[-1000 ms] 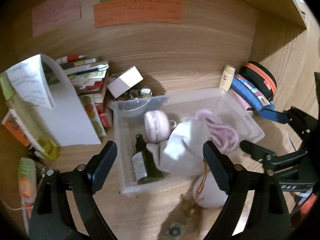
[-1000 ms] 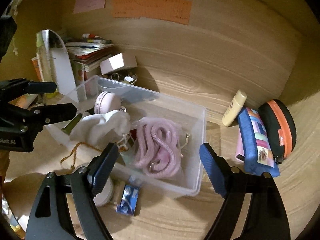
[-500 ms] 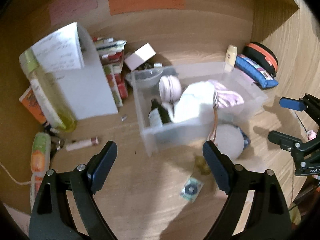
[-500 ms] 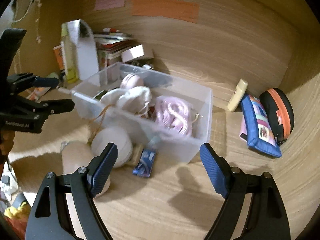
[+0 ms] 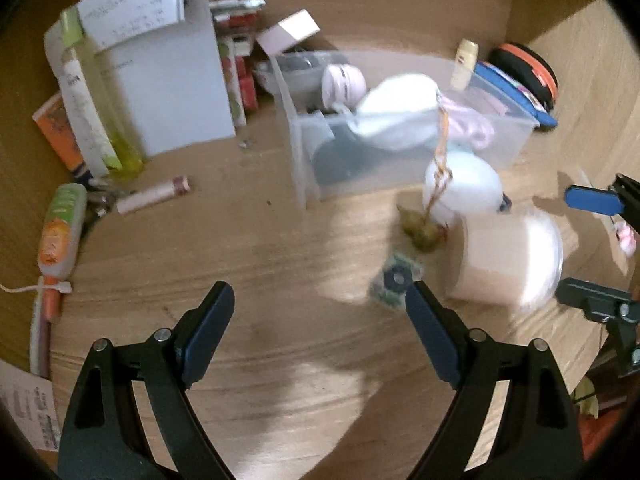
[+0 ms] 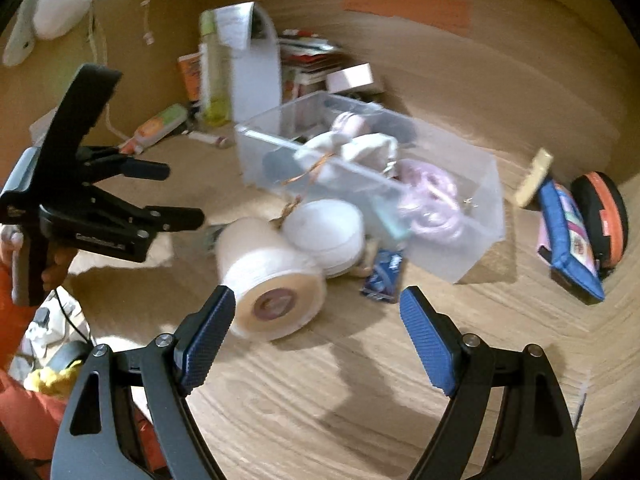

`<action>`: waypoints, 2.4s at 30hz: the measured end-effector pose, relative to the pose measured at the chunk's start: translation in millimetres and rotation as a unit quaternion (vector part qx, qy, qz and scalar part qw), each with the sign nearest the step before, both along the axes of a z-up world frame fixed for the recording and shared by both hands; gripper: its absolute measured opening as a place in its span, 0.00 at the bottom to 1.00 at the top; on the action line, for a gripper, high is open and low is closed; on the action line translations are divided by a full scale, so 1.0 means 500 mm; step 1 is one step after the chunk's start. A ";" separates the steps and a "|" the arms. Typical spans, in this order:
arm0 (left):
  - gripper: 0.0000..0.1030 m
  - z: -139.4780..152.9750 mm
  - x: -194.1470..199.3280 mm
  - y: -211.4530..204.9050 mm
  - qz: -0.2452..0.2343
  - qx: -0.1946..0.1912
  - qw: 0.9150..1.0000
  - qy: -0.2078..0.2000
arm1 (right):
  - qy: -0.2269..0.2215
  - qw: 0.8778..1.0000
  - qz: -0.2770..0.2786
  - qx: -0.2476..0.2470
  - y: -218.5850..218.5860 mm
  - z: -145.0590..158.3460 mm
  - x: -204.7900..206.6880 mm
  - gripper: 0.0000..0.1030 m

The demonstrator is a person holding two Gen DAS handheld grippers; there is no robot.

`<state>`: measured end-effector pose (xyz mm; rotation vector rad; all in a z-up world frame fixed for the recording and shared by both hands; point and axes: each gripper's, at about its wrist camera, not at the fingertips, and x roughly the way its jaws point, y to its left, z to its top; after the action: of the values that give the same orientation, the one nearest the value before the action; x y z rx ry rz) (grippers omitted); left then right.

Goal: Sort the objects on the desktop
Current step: 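Grasp the tape roll with the right tool and lift it, then grasp the small green square packet with left tool while right tool carries the round container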

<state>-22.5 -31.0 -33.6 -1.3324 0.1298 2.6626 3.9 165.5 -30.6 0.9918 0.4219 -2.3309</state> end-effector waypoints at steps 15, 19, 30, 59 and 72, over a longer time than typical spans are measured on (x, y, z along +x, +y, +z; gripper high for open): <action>0.72 -0.029 -0.005 0.026 -0.035 0.001 0.999 -0.011 | -0.081 0.995 0.050 -0.008 -0.066 -0.065 -0.052 0.80; 0.70 -0.028 -0.007 0.039 -0.049 -0.006 0.999 -0.012 | -0.094 0.994 0.050 -0.028 -0.060 -0.073 -0.060 0.65; 0.46 -0.029 -0.032 0.074 -0.072 -0.022 0.997 -0.013 | -0.046 0.997 0.002 -0.067 0.021 -0.019 -0.028 0.65; 0.23 0.128 -0.040 0.057 -0.040 0.062 0.993 0.095 | 0.041 0.985 -0.072 -0.152 0.125 0.130 -0.105 0.64; 0.23 0.164 -0.122 0.026 -0.024 0.080 0.991 0.102 | 0.038 0.983 -0.091 -0.157 0.101 0.133 -0.205 0.64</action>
<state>-83.5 -17.9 48.7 -0.9956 -0.0266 2.6978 -98.4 216.1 36.0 0.8200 -0.0124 -2.5038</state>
